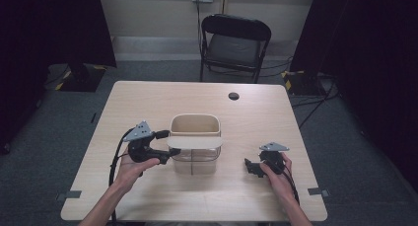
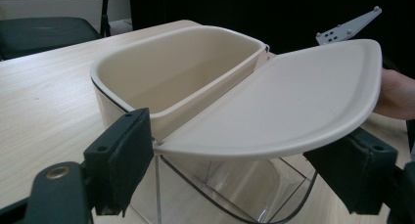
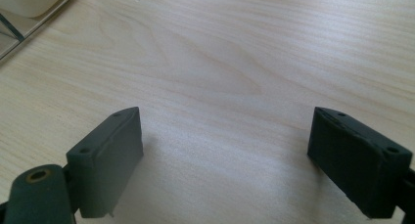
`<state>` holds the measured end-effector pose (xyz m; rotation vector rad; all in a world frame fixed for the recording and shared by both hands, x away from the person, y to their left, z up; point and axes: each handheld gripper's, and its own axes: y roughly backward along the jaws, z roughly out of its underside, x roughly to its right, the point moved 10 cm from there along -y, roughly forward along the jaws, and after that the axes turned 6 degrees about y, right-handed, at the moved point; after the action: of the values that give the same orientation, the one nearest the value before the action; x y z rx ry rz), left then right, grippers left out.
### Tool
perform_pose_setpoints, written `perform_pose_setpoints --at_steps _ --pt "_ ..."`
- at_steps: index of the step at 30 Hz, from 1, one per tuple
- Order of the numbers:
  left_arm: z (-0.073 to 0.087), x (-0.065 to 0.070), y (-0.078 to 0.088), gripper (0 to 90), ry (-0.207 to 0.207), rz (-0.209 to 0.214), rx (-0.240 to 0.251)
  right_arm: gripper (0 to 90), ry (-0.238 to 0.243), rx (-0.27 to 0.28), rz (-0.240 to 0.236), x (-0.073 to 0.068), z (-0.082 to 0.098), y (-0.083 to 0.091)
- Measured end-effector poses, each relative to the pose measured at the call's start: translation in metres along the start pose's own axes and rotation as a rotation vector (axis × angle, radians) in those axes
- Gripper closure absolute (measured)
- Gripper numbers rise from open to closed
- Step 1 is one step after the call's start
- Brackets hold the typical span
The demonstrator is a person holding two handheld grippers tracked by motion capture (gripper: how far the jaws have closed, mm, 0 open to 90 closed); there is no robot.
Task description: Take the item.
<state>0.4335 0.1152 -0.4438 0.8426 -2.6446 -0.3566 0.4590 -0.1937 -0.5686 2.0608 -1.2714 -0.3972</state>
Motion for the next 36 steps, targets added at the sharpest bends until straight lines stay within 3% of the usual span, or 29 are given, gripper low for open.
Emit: perform_pose_setpoints --at_steps 21,27,29,36 --pt "-0.013 0.008 -0.001 24.5 -0.014 0.025 0.018 12.4 -0.001 -0.001 -0.001 0.0 0.0 0.0" --pt "-0.013 0.011 -0.004 29.6 -0.009 0.048 0.016 12.4 -0.001 -0.001 -0.001 0.0 0.0 0.0" --pt "-0.012 0.012 -0.005 35.2 -0.023 0.053 0.009 12.4 -0.001 -0.001 -0.001 0.0 0.0 0.0" --pt "-0.012 0.011 -0.007 36.3 -0.019 0.054 0.003 12.4 -0.001 -0.001 0.0 0.0 0.0 0.0"
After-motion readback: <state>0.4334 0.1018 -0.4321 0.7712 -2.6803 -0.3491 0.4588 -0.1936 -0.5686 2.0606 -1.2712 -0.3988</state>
